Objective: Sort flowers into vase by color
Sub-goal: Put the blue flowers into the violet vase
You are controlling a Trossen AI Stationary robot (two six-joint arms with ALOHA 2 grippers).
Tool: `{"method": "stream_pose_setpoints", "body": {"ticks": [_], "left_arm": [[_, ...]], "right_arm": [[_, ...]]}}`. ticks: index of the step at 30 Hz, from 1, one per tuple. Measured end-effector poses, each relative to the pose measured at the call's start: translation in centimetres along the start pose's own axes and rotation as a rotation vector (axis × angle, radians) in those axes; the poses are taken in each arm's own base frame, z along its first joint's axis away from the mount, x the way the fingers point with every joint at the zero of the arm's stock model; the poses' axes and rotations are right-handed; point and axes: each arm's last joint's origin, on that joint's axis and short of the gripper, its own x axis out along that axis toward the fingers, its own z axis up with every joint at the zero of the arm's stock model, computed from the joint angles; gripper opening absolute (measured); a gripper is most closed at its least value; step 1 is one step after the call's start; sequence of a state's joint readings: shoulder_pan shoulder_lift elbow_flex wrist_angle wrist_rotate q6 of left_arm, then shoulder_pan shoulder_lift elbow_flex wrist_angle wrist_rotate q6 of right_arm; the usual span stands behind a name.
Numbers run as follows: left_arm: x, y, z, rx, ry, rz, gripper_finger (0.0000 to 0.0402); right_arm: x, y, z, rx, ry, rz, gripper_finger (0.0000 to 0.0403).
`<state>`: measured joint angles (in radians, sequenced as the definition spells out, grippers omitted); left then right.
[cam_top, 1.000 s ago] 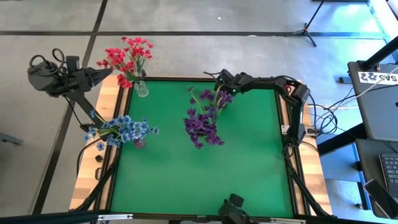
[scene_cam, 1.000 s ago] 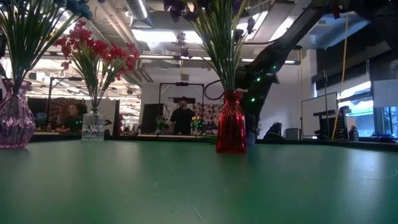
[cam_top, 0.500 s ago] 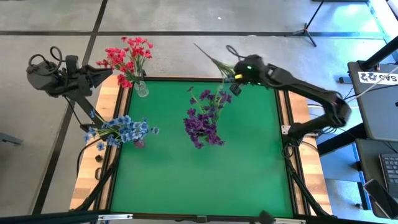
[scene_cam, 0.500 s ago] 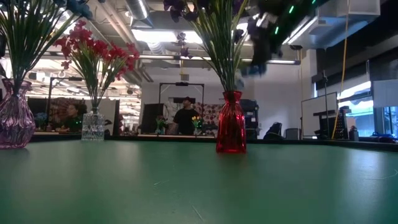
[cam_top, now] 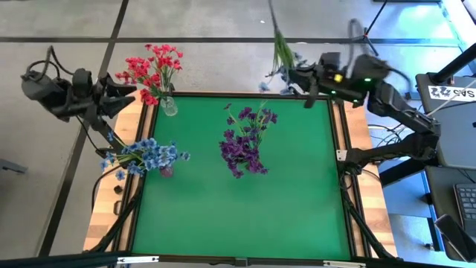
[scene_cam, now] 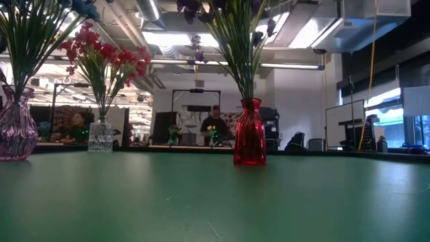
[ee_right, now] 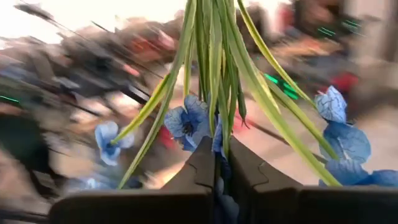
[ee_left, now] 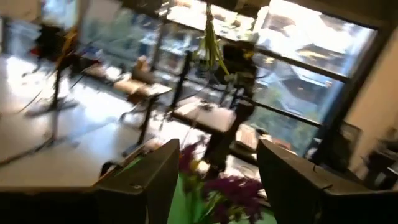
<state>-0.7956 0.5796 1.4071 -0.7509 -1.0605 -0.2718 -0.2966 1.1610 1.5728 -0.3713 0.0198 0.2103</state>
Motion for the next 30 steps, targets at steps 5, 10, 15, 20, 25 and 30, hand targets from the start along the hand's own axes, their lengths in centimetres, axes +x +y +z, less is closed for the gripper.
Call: {"method": "stream_pose_setpoints", "body": {"ticks": [5, 10, 15, 20, 25, 30], "left_arm": [[1.4, -3.1, 0.8, 0.130, -0.056, -0.099, 0.0208], [2.7, -5.7, 0.9, 0.229, -0.106, -0.130, 0.0207], [4.3, -8.3, 0.4, 0.246, -0.125, -0.132, 0.0207], [6.9, -11.0, -1.1, 0.267, -0.110, -0.095, 0.0207], [10.3, -13.4, -3.7, 0.313, -0.052, -0.078, 0.0207], [12.9, -15.2, -6.4, 0.524, 0.006, -0.029, 0.0207]], "right_arm": [[-0.9, 3.4, 1.8, 0.068, -0.124, 0.270, 0.0013], [-1.2, 6.6, 0.6, 0.103, -0.040, 0.429, 0.0014], [-0.8, 10.0, -1.3, 0.155, 0.082, 0.595, 0.0015], [-0.7, 13.5, -3.5, 0.250, 0.247, 0.726, 0.0015], [-1.1, 16.3, -5.7, 0.362, 0.428, 0.770, 0.0014], [-2.2, 17.7, -7.1, 0.495, 0.600, 0.708, 0.0016]]}}
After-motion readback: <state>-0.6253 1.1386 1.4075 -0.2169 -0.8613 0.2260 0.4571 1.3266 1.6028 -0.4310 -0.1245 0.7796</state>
